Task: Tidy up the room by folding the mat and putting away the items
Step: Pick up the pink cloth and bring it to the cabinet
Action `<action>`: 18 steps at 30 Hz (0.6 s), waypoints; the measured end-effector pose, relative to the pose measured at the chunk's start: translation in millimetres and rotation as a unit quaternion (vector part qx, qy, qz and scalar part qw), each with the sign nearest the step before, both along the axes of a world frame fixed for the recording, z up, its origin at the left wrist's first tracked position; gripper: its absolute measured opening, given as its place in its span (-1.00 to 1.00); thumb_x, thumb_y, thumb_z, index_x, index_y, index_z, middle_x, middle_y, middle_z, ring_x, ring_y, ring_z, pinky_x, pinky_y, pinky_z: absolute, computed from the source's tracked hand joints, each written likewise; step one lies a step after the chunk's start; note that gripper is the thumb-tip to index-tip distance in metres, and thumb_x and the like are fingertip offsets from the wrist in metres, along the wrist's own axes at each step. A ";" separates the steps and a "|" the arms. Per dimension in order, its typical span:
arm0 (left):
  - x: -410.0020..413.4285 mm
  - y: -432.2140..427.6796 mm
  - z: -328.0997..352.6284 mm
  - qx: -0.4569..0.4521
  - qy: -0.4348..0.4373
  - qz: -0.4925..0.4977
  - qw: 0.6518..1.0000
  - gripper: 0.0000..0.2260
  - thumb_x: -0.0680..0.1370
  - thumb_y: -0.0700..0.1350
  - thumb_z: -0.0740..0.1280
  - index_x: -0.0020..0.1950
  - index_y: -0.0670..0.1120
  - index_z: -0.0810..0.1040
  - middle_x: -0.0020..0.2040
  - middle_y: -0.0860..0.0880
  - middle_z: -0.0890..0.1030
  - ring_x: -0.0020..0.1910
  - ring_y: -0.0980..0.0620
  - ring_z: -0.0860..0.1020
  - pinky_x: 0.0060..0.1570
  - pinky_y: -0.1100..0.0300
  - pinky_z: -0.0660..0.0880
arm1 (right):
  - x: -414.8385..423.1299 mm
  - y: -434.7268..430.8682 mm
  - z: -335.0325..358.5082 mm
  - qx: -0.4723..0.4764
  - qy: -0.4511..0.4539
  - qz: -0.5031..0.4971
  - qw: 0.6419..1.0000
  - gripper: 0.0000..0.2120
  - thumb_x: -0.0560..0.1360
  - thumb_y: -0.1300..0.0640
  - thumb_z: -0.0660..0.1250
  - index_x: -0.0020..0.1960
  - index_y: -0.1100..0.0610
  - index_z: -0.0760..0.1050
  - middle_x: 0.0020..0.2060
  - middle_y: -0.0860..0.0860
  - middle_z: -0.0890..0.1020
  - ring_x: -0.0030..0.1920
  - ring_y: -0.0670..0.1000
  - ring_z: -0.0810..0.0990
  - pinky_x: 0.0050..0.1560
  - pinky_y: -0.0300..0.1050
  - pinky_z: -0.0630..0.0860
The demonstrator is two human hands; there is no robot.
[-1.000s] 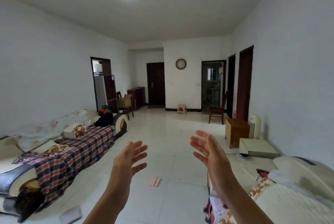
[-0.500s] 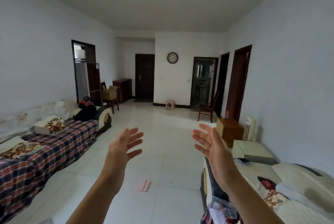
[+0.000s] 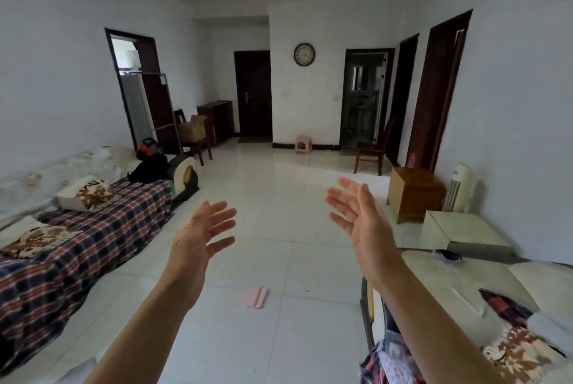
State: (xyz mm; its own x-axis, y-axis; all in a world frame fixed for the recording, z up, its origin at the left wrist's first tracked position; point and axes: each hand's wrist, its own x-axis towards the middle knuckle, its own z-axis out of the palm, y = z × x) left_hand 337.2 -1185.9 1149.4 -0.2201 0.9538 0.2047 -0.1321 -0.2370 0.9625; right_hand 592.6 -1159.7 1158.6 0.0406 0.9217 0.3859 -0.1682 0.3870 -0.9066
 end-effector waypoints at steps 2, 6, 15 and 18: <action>10.6 35.4 -3.3 -0.011 0.003 0.004 1.000 -0.57 0.67 0.14 0.07 0.30 -0.11 0.53 0.23 -0.10 0.65 0.23 -0.11 0.60 0.24 -0.12 0.53 | 6.1 36.9 -2.9 -0.011 -0.004 0.007 1.000 -0.47 0.52 -0.30 0.05 0.32 -0.04 0.47 0.23 0.00 0.63 0.25 -0.06 0.60 0.36 0.07 0.47; 26.4 105.3 -1.1 -0.021 0.000 0.012 1.000 -0.58 0.67 0.13 0.07 0.29 -0.10 0.54 0.22 -0.09 0.65 0.22 -0.11 0.61 0.23 -0.12 0.53 | 17.8 107.3 -2.8 -0.025 -0.016 0.027 0.999 -0.48 0.53 -0.30 0.04 0.32 -0.05 0.47 0.22 -0.02 0.63 0.25 -0.09 0.60 0.35 0.04 0.46; 12.8 244.4 -24.6 -0.039 -0.022 0.036 0.998 -0.61 0.69 0.11 0.07 0.26 -0.08 0.56 0.19 -0.06 0.67 0.20 -0.07 0.62 0.22 -0.10 0.55 | 8.0 252.3 -18.6 -0.051 -0.024 0.037 0.998 -0.43 0.54 -0.35 0.06 0.34 -0.01 0.48 0.21 -0.01 0.64 0.25 -0.06 0.61 0.32 0.02 0.47; -4.6 302.1 -43.5 -0.044 -0.033 0.038 0.998 -0.60 0.70 0.11 0.06 0.27 -0.08 0.56 0.19 -0.06 0.67 0.20 -0.07 0.62 0.22 -0.09 0.55 | -11.5 310.9 -32.1 -0.062 -0.034 0.037 0.997 -0.40 0.52 -0.36 0.08 0.34 0.01 0.48 0.21 0.00 0.65 0.25 -0.05 0.61 0.31 0.01 0.47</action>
